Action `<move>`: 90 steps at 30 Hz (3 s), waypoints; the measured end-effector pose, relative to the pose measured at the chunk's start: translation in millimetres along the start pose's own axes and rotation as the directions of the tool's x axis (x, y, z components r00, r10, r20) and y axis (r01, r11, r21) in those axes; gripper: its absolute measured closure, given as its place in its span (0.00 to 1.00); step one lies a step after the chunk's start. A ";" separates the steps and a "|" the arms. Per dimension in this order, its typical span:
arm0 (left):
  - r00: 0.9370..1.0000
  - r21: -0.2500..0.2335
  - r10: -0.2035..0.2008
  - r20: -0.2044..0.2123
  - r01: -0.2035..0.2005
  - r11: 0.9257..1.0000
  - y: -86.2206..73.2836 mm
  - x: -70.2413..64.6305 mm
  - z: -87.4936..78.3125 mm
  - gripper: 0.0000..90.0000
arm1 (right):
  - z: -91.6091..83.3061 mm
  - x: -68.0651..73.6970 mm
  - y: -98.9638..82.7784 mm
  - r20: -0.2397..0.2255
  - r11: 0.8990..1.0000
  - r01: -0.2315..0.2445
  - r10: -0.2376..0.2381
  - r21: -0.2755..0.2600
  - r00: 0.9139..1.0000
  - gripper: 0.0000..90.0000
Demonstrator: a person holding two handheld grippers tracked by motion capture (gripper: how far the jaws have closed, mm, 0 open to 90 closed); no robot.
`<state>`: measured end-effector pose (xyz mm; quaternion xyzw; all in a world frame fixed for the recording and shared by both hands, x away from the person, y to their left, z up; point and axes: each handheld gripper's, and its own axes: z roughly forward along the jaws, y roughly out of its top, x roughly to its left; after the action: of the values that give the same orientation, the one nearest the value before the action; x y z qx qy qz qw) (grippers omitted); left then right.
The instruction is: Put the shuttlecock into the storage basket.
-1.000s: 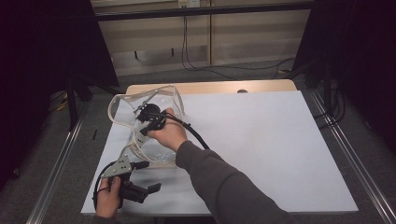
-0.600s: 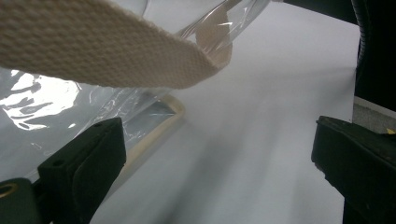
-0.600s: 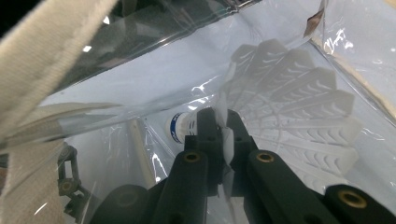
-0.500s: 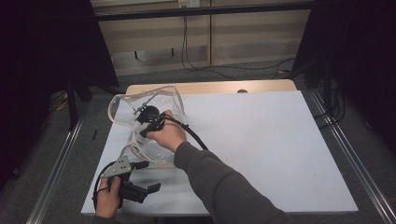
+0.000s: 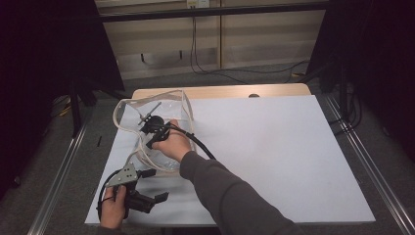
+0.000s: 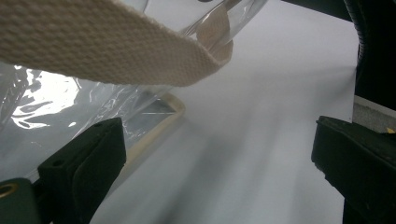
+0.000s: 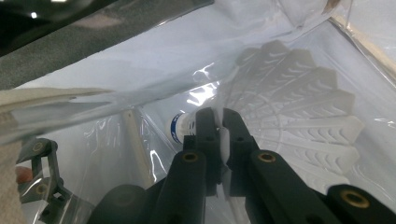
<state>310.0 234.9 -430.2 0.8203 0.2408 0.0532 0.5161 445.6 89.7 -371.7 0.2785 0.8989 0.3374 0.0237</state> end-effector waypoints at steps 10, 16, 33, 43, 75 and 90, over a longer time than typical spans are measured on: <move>1.000 0.003 0.000 -0.001 0.000 1.000 0.1 -0.7 0.2 0.04 | 4.0 1.4 -2.8 0.000 1.000 -0.010 0.010 0.027 1.000 0.75; 1.000 0.003 0.000 -0.002 0.000 1.000 0.0 -0.7 0.3 0.04 | 2.9 3.5 -2.4 0.011 0.999 -0.003 0.003 0.034 1.000 0.67; 1.000 -0.004 0.000 -0.002 0.000 1.000 0.8 -1.8 1.1 0.04 | -11.8 0.5 -2.0 0.043 0.999 -0.031 0.031 0.009 0.999 0.50; 1.000 -0.005 0.000 -0.004 0.000 1.000 0.7 -1.7 1.0 0.04 | -15.1 0.0 -1.9 0.053 0.999 -0.037 0.037 -0.001 0.998 0.45; 1.000 -0.003 0.001 -0.007 -0.001 1.000 1.6 -3.1 0.8 0.04 | -44.7 -3.6 -3.6 0.048 0.997 -0.059 0.061 -0.041 0.997 0.31; 1.000 0.005 0.010 -0.005 -0.010 1.000 2.2 -3.1 2.0 0.04 | -75.2 -0.7 -14.4 0.022 0.996 -0.017 0.019 -0.091 1.000 0.24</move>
<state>308.7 231.1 -428.7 0.8225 0.2381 0.0575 0.5133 421.9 35.8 -322.7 0.2889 0.8799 0.3748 0.0438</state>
